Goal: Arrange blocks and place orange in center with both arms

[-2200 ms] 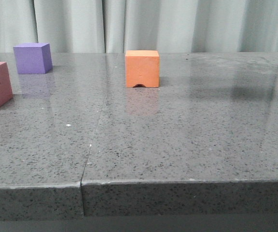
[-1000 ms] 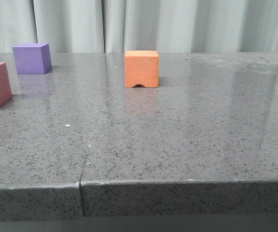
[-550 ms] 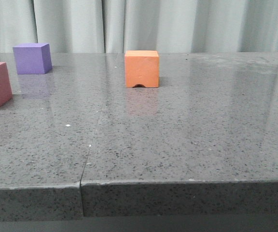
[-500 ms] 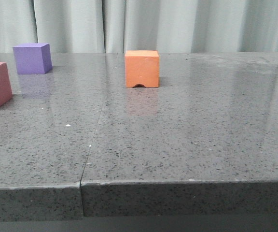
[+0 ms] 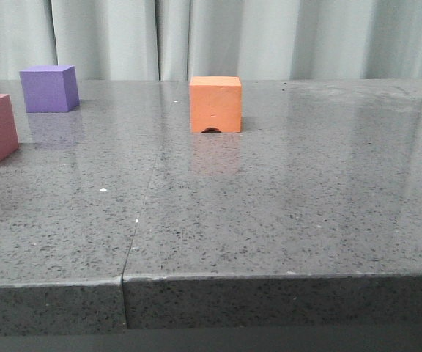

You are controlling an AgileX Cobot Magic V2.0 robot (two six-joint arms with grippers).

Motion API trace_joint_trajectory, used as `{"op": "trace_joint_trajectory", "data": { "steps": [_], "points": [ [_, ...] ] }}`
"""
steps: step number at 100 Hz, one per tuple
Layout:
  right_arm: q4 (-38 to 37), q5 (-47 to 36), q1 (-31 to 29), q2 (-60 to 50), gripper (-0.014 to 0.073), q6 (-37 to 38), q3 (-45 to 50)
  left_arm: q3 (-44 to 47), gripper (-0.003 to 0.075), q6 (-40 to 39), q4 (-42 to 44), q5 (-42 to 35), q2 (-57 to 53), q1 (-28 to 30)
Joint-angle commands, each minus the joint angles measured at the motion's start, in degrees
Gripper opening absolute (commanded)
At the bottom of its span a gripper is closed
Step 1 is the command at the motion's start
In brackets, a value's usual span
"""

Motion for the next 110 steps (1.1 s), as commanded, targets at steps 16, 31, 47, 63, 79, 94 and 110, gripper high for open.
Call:
{"op": "trace_joint_trajectory", "data": {
  "steps": [16, 31, 47, 63, 79, 94, 110],
  "points": [
    [-0.5, -3.7, 0.1, 0.3, -0.0069, -0.7, -1.4, -7.9, 0.0463, 2.9, 0.2, -3.8, 11.3, -0.1],
    [-0.5, -3.7, 0.1, 0.3, -0.0069, -0.7, -1.4, -12.1, 0.0689, 2.9, -4.7, -3.0, 17.5, -0.1],
    [-0.5, -3.7, 0.1, 0.3, -0.0069, -0.7, -1.4, -18.8, 0.069, 10.3, -14.1, 1.6, 24.9, -0.1],
    [-0.5, -3.7, 0.1, 0.3, -0.0069, -0.7, -1.4, -26.0, 0.069, 26.1, -29.7, 7.0, 32.0, -0.1],
    [-0.5, -3.7, 0.1, 0.3, -0.0069, -0.7, -1.4, -32.9, 0.069, 44.6, -42.7, 16.2, 38.2, -0.1],
    [-0.5, -3.7, 0.1, 0.3, -0.0069, -0.7, -1.4, -39.8, 0.069, 53.0, -43.8, 22.2, 44.0, -2.2],
    [-0.5, -3.7, 0.1, 0.3, -0.0069, -0.7, -1.4, -46.3, 0.069, 58.7, -37.5, 23.1, 49.0, -7.4]
  ]
}}
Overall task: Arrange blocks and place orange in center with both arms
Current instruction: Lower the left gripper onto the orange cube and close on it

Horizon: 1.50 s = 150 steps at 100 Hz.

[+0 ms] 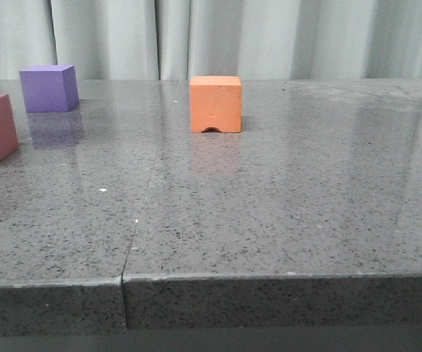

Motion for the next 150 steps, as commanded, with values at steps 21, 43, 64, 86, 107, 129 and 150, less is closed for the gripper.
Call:
{"op": "trace_joint_trajectory", "data": {
  "steps": [21, 43, 64, 86, 107, 129, 150],
  "points": [
    [-0.4, -3.7, 0.1, 0.3, -0.0069, -0.7, -1.4, -11.5, 0.069, 3.7, 10.2, -1.8, 6.5, -11.7],
    [-0.4, -3.7, 0.1, 0.3, -0.0069, -0.7, -1.4, -15.1, 0.069, 4.4, 11.6, -3.5, 11.8, -18.3],
    [-0.4, -3.7, 0.1, 0.3, -0.0069, -0.7, -1.4, -15.4, 0.069, 4.6, 11.5, -6.3, 14.5, -22.2],
    [-0.4, -3.7, 0.1, 0.3, -0.0069, -0.7, -1.4, -15.4, 0.069, 4.7, 11.5, -8.4, 17.3, -25.1],
    [-0.4, -3.7, 0.1, 0.3, -0.0069, -0.7, -1.4, -15.4, 0.069, 4.7, 10.9, -12.6, 19.6, -26.1],
    [-0.4, -3.6, 0.1, 0.3, -0.0069, -0.7, -1.4, -15.4, 0.069, 4.7, 10.1, -12.8, 21.9, -26.3],
    [-0.4, -3.6, 0.1, 0.3, -0.0069, -0.7, -1.4, -15.4, 0.0689, 4.7, 9.8, -12.3, 23.6, -26.3]
  ]
}}
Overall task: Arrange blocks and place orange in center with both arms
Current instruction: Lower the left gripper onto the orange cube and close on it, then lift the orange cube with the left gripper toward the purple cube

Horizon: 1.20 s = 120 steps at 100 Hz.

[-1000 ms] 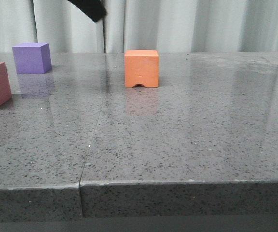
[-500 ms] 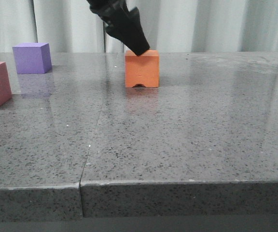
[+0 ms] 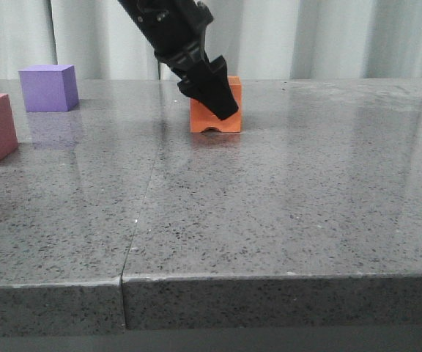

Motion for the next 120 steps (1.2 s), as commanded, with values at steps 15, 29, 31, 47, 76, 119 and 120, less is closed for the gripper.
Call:
{"op": "trace_joint_trajectory", "data": {
  "steps": [15, 29, 31, 47, 76, 119, 120],
  "points": [
    [-0.4, -3.8, 0.1, 0.3, -0.0069, -0.7, -1.4, -2.0, 0.0645, 0.1, -2.6, -2.2, -3.1, -0.5],
    [-0.4, -3.8, 0.1, 0.3, -0.0069, -0.7, -1.4, -2.0, 0.0539, 0.1, -2.6, -2.2, -3.1, -0.5],
    [-0.4, -3.8, 0.1, 0.3, -0.0069, -0.7, -1.4, -2.0, 0.0517, 0.1, -2.6, -2.2, -3.1, -0.5],
    [-0.4, -3.8, 0.1, 0.3, -0.0069, -0.7, -1.4, -2.0, 0.0354, 0.1, -2.6, -2.2, -3.1, -0.5],
    [-0.4, -3.8, 0.1, 0.3, -0.0069, -0.7, -1.4, -2.4, 0.0315, -0.9, -2.6, -2.8, -3.8, -0.5],
    [-0.4, -3.8, 0.1, 0.3, -0.0069, -0.7, -1.4, -13.6, 0.0314, -31.7, 13.3, 4.0, -7.4, 0.5],
    [-0.4, -3.8, 0.1, 0.3, -0.0069, -0.7, -1.4, -13.9, 0.0314, -32.6, 13.4, 4.2, -7.4, 0.6]
  ]
}}
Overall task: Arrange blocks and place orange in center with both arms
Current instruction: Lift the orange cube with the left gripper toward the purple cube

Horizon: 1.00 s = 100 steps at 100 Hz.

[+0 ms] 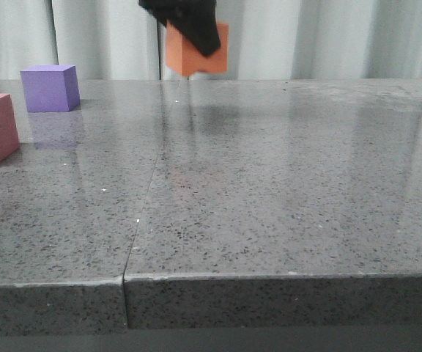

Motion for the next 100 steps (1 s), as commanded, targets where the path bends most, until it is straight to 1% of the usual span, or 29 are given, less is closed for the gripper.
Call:
{"op": "trace_joint_trajectory", "data": {
  "steps": [1, 6, 14, 25, 32, 44, 58, 66, 88, 100],
  "points": [
    [-0.4, -3.9, 0.1, 0.3, -0.0069, -0.7, -1.4, -3.2, 0.0314, -5.5, 0.1, -0.2, -5.1, 0.6],
    [-0.4, -3.9, 0.1, 0.3, -0.0069, -0.7, -1.4, -3.2, 0.0314, -8.9, 1.5, 0.3, -5.9, 1.2],
    [-0.4, -3.8, 0.1, 0.3, -0.0069, -0.7, -1.4, -3.2, 0.0314, -16.6, 5.0, 2.0, -6.9, 2.0],
    [-0.4, -3.8, 0.1, 0.3, -0.0069, -0.7, -1.4, -3.2, 0.0314, -27.6, 13.6, 4.3, -8.2, 3.2],
    [-0.4, -3.8, 0.1, 0.3, -0.0069, -0.7, -1.4, -3.2, 0.0314, -31.9, 17.5, 6.1, -8.9, 4.1],
    [-0.4, -3.8, 0.1, 0.3, -0.0069, -0.7, -1.4, -3.0, 0.0314, -37.9, 20.8, 8.1, -9.4, 6.0],
    [-0.4, -3.8, 0.1, 0.3, -0.0069, -0.7, -1.4, -3.0, 0.0314, -41.6, 21.7, 8.7, -9.9, 8.2],
    [-0.4, -3.8, 0.1, 0.3, -0.0069, -0.7, -1.4, -3.0, 0.0314, -42.3, 22.0, 10.1, -10.4, 9.3],
    [-0.4, -3.8, 0.1, 0.3, -0.0069, -0.7, -1.4, -2.5, 0.0314, -47.8, 29.7, 10.9, -11.5, 9.7],
    [-0.4, -3.8, 0.1, 0.3, -0.0069, -0.7, -1.4, -2.5, 0.0314, -48.1, 30.2, 11.8, -12.2, 9.7]
  ]
}}
